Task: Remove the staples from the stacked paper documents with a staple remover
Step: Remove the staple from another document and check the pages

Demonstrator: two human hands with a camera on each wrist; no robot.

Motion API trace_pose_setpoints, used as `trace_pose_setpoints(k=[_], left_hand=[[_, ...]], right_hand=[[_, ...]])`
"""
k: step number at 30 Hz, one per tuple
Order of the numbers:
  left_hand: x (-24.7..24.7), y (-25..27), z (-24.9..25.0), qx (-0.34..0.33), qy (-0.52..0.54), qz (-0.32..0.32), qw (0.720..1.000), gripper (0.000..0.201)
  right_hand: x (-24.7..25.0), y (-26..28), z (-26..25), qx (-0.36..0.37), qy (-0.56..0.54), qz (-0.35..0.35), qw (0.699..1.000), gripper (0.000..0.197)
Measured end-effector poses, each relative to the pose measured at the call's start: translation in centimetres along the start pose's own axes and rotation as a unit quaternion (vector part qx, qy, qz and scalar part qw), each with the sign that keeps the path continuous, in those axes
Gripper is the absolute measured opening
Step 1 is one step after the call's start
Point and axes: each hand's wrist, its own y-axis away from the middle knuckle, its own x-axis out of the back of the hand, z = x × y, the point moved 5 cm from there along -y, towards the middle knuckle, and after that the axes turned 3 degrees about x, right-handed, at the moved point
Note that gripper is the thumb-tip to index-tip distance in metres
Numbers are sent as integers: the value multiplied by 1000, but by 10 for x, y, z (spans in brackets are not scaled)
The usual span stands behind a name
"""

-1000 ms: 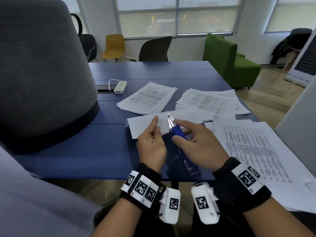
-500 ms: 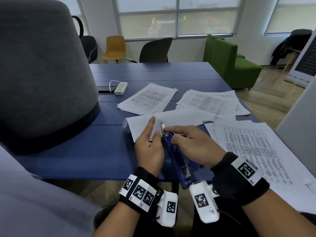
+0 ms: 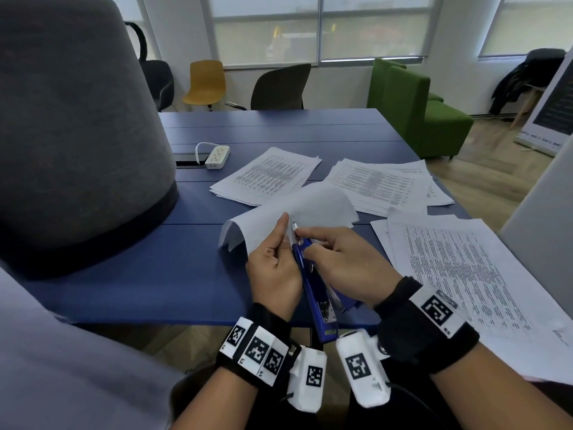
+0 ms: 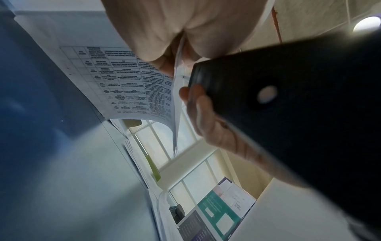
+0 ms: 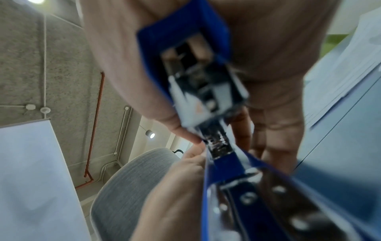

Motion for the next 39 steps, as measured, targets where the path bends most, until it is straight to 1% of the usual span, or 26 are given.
trace_pose_setpoints(k=[2, 4, 7, 9, 13, 16, 18, 21, 23, 26, 28, 30, 33, 36, 39], left_hand=[[0, 1, 0, 15, 19, -13, 1000, 34], [-1, 0, -1, 15, 23, -16, 999, 36], [1, -4, -2, 7, 12, 2, 1000, 35], [0, -5, -3, 8, 9, -5, 1000, 36], [-1, -1, -3, -1, -15, -17, 1000, 37], [-1, 1, -5, 5, -25, -13, 1000, 37], [-1, 2, -5, 13, -13, -12, 1000, 35], [0, 4, -3, 21, -14, -6, 1000, 36], [0, 5, -4, 30, -10, 2, 999, 38], [-1, 3, -9, 65, 47, 14, 997, 35], [-3, 4, -9, 108, 101, 7, 989, 37], [-4, 5, -8, 148, 144, 5, 978, 38], [-6, 5, -5, 205, 221, 10, 953, 39], [-8, 6, 0, 235, 292, 13, 927, 41], [-9, 6, 6, 258, 333, 4, 907, 40]], right_hand=[[1, -1, 0, 8, 4, 15, 1000, 42], [2, -2, 0, 7, 2, 16, 1000, 42], [-1, 1, -4, 4, 6, -1, 1000, 35], [-2, 3, -5, 8, 7, -4, 1000, 31], [-1, 2, 1, -11, -9, 7, 1000, 29], [-4, 2, -1, 4, -6, -7, 1000, 28], [-5, 1, 0, 8, -3, -2, 1000, 27], [-4, -3, 4, -2, 5, 14, 1000, 31], [-5, -5, 6, -12, 7, 13, 1000, 38], [-11, -6, 11, -14, -15, 18, 1000, 46], [-13, -3, 15, -10, -42, 34, 998, 47], [-12, -1, 17, -13, -81, 54, 995, 43], [-10, 3, 15, -12, -159, 55, 986, 42], [-10, 3, 18, 0, -193, 67, 979, 41], [-10, 4, 23, -2, -231, 80, 970, 40]])
